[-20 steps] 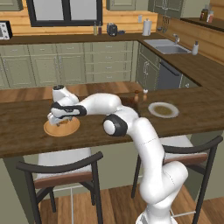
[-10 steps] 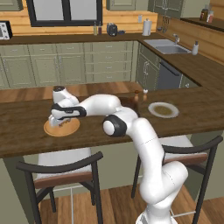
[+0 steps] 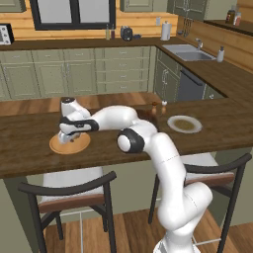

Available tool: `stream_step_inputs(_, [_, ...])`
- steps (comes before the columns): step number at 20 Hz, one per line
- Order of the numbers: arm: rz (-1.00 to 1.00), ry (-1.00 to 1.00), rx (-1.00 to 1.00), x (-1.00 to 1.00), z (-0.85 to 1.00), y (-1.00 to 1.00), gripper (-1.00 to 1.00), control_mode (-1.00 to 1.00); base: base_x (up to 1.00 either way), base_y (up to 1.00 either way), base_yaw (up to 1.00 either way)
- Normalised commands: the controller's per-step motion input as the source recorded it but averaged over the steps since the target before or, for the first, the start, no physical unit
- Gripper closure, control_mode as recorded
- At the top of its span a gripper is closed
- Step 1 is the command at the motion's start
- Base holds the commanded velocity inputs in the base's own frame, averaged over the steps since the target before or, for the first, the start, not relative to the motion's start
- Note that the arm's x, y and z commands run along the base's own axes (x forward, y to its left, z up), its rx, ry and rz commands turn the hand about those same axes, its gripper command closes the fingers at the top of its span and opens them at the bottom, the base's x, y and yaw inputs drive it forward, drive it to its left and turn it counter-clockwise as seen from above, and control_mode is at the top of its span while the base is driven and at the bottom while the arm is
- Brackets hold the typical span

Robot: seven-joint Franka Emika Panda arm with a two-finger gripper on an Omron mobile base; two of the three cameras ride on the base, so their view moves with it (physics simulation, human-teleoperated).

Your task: Pick the chicken drumstick and broccoli from their plates and place them in the bowl. Then put the bowl in the fridge.

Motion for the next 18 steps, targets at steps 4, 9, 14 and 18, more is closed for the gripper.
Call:
stream_step_inputs(4, [0.18,-0.1,0.01,-0.62,0.2,-0.44,1.0,-1.0,0.0,0.0,0.0])
stream_step_inputs(9, [0.15,-0.14,0.05,-0.76,0.35,-0.58,1.0,-1.0,0.0,0.0,0.0])
stream_step_inputs(14, [0.09,-0.22,0.12,-0.95,0.15,-0.93,1.0,-1.0,0.0,0.0,0.0])
stream_step_inputs(18, [0.02,-0.14,0.26,-0.74,0.34,-0.97,1.0,-1.0,0.0,0.0,0.0])
